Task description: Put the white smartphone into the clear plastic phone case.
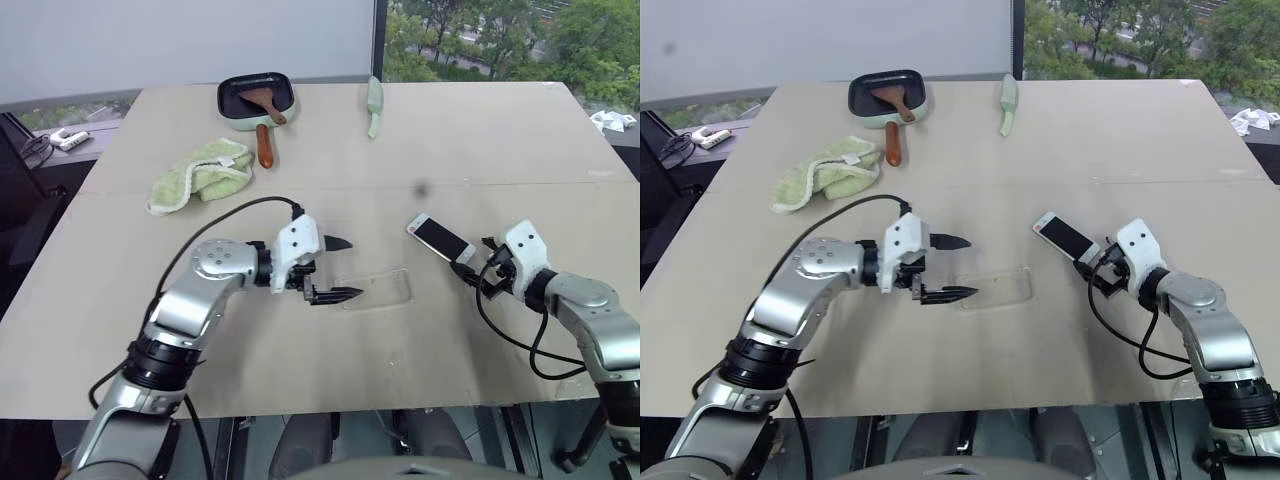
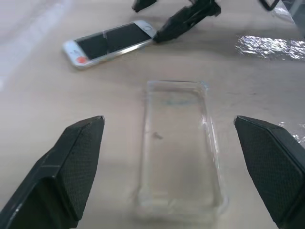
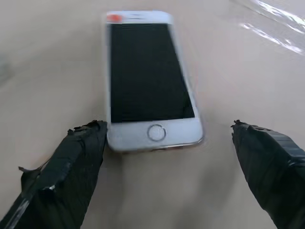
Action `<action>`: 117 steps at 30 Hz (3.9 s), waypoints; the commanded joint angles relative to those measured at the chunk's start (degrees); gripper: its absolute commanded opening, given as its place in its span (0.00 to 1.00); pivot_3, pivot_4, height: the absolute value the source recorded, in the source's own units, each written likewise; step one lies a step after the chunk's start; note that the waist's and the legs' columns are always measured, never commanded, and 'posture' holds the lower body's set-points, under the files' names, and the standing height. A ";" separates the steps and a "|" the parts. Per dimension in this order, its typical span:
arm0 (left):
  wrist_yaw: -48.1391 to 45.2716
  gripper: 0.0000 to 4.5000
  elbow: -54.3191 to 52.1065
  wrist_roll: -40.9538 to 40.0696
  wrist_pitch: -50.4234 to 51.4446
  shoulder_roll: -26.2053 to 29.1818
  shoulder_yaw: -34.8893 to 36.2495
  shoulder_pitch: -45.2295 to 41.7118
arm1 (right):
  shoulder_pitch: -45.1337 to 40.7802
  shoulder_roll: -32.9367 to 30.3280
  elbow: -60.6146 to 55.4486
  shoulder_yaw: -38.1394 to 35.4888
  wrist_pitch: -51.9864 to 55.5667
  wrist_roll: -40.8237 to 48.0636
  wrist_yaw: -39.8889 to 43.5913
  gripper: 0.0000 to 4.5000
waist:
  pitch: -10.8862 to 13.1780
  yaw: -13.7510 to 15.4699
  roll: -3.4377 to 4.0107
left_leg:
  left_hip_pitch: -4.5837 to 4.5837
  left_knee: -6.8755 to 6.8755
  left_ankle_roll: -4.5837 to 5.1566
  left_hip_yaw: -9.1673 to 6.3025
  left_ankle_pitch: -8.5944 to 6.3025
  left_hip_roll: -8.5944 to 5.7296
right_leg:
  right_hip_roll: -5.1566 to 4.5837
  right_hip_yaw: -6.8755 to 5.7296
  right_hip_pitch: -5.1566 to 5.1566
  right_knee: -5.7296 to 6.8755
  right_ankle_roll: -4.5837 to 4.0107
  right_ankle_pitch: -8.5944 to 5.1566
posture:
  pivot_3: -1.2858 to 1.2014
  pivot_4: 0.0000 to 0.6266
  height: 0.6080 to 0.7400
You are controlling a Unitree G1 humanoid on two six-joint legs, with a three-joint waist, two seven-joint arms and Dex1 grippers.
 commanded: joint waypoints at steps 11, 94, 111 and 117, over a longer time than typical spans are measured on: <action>10.70 1.00 -13.45 -4.56 15.00 10.13 14.67 5.09 | -7.93 2.26 7.32 4.51 3.00 0.09 5.26 1.00 | -0.05 -1.48 -0.19 | 0.17 0.00 0.00 0.07 0.00 0.06 | 0.06 0.09 0.07 0.06 0.00 0.01 | 0.52 0.24 1.00; -16.15 0.04 19.44 0.67 -15.87 -1.22 -3.62 -8.93 | -23.56 -5.37 12.46 18.62 -24.01 -5.92 43.35 0.66 | -0.02 -0.15 -0.21 | -0.74 0.10 -0.10 0.15 0.02 0.06 | 0.29 0.19 -0.92 0.06 -0.17 0.14 | 0.52 0.24 1.00; -12.73 0.04 19.45 8.12 -18.09 -3.86 -7.85 -7.37 | -24.78 -4.56 15.77 20.30 -28.33 -6.44 47.67 0.66 | -0.02 -0.08 -0.21 | -0.75 0.15 -0.11 0.10 0.02 0.08 | 0.25 0.16 -0.92 0.11 -0.16 0.14 | 0.52 0.24 1.00; -12.73 0.04 18.38 10.28 -15.86 -3.32 -10.39 -6.50 | -25.10 -4.38 16.61 20.35 -28.85 -6.95 47.76 0.66 | -0.03 -0.04 -0.21 | -0.76 0.18 -0.10 0.09 0.02 0.08 | 0.25 0.16 -0.91 0.13 -0.16 0.14 | 0.52 0.24 1.00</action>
